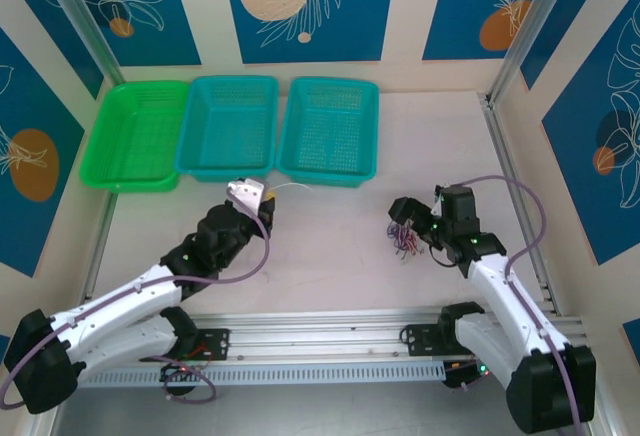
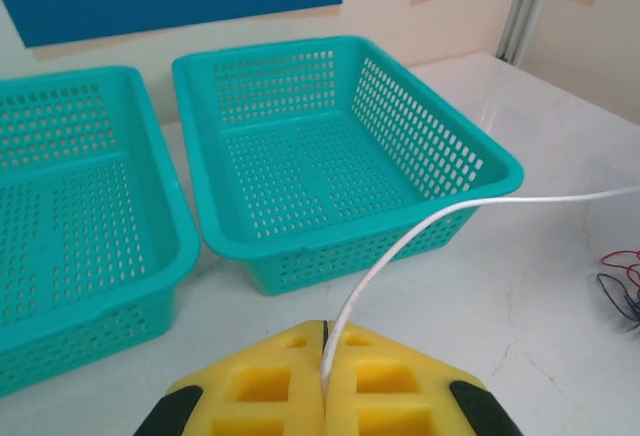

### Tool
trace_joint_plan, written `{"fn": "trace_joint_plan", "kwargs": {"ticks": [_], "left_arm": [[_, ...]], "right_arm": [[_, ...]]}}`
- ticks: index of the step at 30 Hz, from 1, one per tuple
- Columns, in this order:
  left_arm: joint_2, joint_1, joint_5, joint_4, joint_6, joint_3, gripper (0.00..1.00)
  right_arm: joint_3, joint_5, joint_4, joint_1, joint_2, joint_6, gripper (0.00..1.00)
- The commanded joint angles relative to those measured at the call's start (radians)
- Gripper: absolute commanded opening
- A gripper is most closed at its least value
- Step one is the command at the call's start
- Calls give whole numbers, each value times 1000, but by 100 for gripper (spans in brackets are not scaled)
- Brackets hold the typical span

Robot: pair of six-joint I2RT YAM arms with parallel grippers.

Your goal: Untangle the cables

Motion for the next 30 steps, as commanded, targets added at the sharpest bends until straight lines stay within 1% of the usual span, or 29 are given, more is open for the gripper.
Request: {"fn": "trace_joint_plan", "kwargs": {"ticks": [1,3,5,7,8,12,15,17,19,23,24,26,30], "left_arm": [[1,48,-57,-128,-99,62,0],[24,89,-69,-256,-206,95,0],[41,118,-39,-348,-301,110,0],[60,126,4,-394,-356,104,0],[73,126,7,-421,-384,98,0],[114,139,-35,-475,-458,67,0],[119,167,-18,-475,-466,80,0],[103,175,-3,-471,-439,122,0],[81,175,-6,-474,-383,189,0],[72,206,-86,-555,-204,427,0],[86,229,-102,-582,-161,501,0],[121,288,-94,-620,-104,636,0],[241,416,-2,-704,-42,912,0]], "right_arm": [[68,-44,-20,8,-101,20,100],[91,-83,-21,17,-138,9,100],[116,-130,-37,34,-144,2,100],[138,-163,-66,58,-136,-3,100],[146,-169,-78,78,-130,-8,100],[159,-132,-88,173,-106,-26,100],[172,-89,-89,222,-79,-39,100],[184,-77,-88,234,-59,-39,100],[192,-75,-85,236,-45,-38,100],[206,-66,-73,236,-29,-28,100],[209,-66,-68,235,-25,-21,100],[224,-65,-76,237,-15,-5,100],[292,-65,-131,236,14,13,100]]}}
